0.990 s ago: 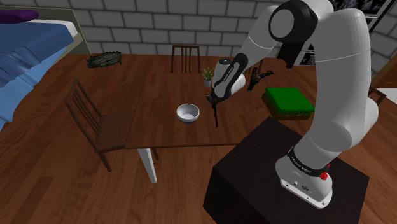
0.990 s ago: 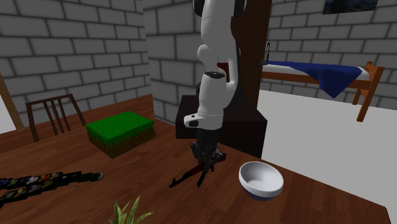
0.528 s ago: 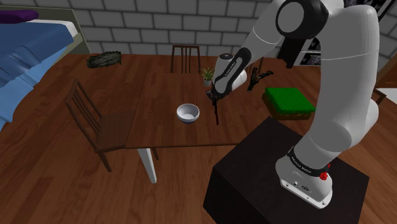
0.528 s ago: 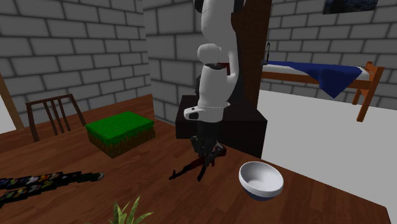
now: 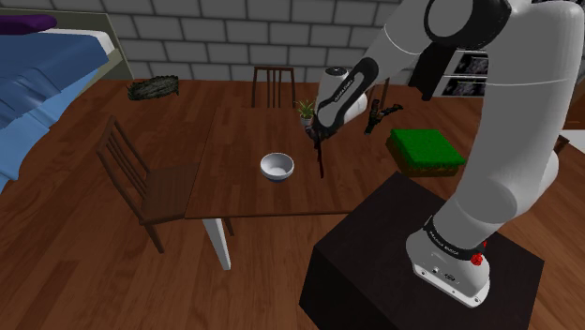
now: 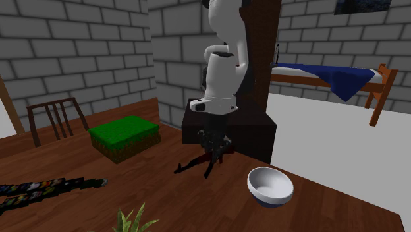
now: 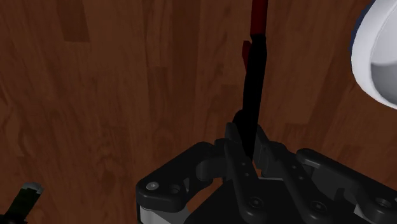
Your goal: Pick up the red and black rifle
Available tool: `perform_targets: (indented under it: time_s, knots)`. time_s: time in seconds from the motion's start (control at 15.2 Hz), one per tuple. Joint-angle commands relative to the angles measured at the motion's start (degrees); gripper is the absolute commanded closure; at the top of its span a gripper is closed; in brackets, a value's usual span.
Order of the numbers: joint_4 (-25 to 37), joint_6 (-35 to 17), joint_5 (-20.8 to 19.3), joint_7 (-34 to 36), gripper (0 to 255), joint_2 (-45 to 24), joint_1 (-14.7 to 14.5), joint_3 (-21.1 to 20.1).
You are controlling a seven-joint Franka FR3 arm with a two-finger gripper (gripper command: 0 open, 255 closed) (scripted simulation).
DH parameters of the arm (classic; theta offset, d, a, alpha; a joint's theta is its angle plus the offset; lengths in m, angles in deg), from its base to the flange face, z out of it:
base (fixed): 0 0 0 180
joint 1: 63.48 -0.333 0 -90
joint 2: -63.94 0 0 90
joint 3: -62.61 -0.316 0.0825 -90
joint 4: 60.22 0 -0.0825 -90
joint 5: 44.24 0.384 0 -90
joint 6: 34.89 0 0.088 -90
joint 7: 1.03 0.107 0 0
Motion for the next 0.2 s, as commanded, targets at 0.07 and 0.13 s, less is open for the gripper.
perform_targets:
  time_s: [0.07, 0.13]
  knots:
    - [-0.2, 1.5, 0.3, -0.3, 255, 1.7, 0.2, -0.3]
    - [-0.2, 1.5, 0.3, -0.3, 255, 1.7, 0.1, -0.3]
